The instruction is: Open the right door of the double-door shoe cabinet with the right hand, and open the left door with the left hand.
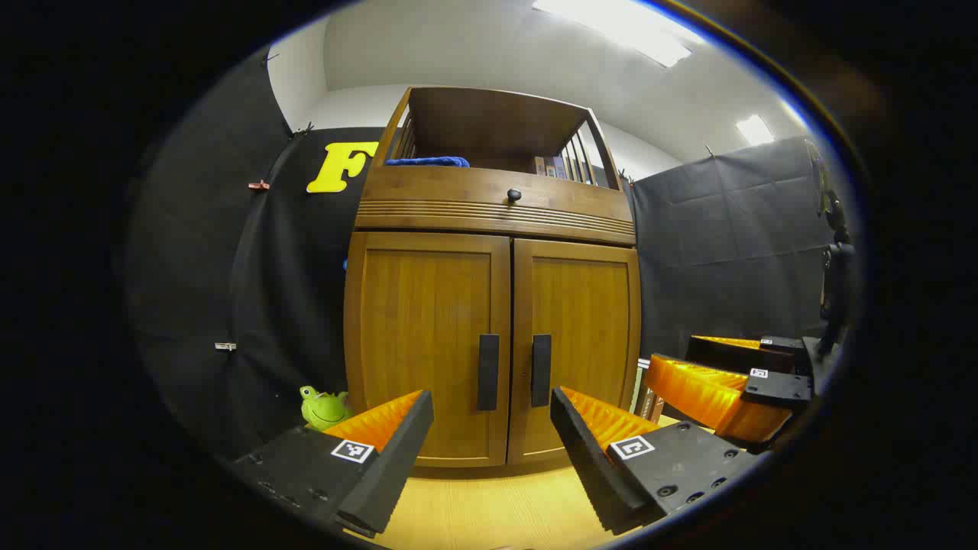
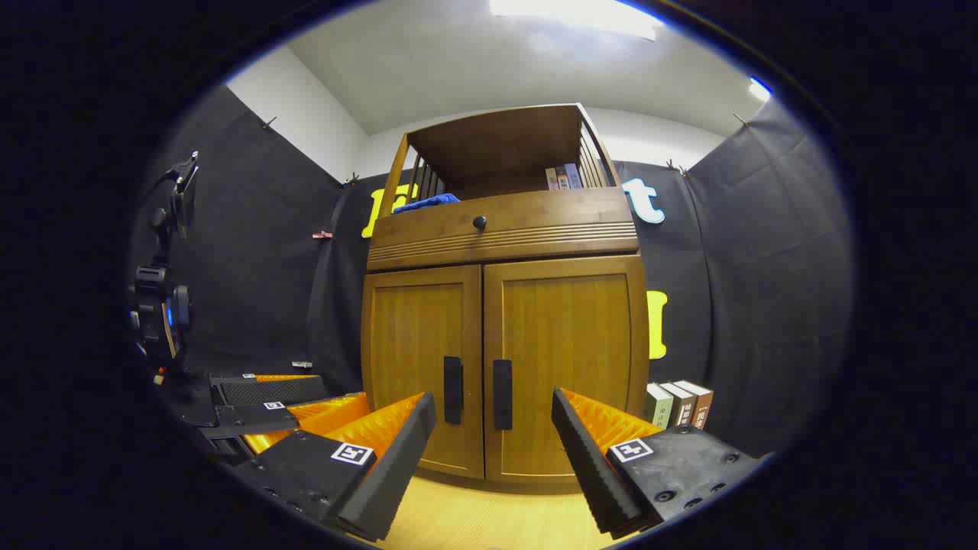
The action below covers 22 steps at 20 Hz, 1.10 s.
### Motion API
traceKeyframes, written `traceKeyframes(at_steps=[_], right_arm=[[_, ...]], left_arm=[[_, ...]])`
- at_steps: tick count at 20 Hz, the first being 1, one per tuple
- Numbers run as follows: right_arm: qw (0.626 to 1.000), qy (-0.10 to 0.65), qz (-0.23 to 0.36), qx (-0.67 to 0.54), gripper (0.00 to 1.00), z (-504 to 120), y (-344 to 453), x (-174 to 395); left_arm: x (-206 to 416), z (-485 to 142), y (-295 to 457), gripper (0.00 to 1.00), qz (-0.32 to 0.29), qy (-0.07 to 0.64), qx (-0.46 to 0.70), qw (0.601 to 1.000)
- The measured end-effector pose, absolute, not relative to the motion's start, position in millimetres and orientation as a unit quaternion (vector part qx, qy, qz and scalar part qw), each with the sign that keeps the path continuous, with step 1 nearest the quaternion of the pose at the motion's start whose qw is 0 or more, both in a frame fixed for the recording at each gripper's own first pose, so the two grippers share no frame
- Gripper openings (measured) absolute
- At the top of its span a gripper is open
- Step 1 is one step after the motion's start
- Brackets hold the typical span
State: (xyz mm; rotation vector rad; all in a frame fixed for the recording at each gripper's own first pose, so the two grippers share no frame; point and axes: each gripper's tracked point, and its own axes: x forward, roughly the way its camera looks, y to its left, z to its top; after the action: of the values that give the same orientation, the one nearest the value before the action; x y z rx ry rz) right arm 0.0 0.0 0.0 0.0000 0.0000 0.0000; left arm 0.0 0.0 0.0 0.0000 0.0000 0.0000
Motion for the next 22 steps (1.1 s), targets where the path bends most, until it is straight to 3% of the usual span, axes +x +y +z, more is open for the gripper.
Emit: traceKeyframes(at_steps=[3, 6, 22], right_arm=[[0.998, -0.022, -0.006, -0.063, 0.97, 13, 1, -4], [0.998, -0.019, 0.017, -0.055, 0.96, 13, 16, -12], [0.999, -0.023, 0.000, -0.042, 0.96, 13, 4, -19]], left_arm=[[0, 1, -1, 0.96, 0.002, -0.003, -0.002, 1.000], [-3, -1, -4, 0.96, 0.001, -0.003, -0.003, 1.000], [-21, 8, -1, 0.96, -0.002, -0.015, -0.004, 1.000]])
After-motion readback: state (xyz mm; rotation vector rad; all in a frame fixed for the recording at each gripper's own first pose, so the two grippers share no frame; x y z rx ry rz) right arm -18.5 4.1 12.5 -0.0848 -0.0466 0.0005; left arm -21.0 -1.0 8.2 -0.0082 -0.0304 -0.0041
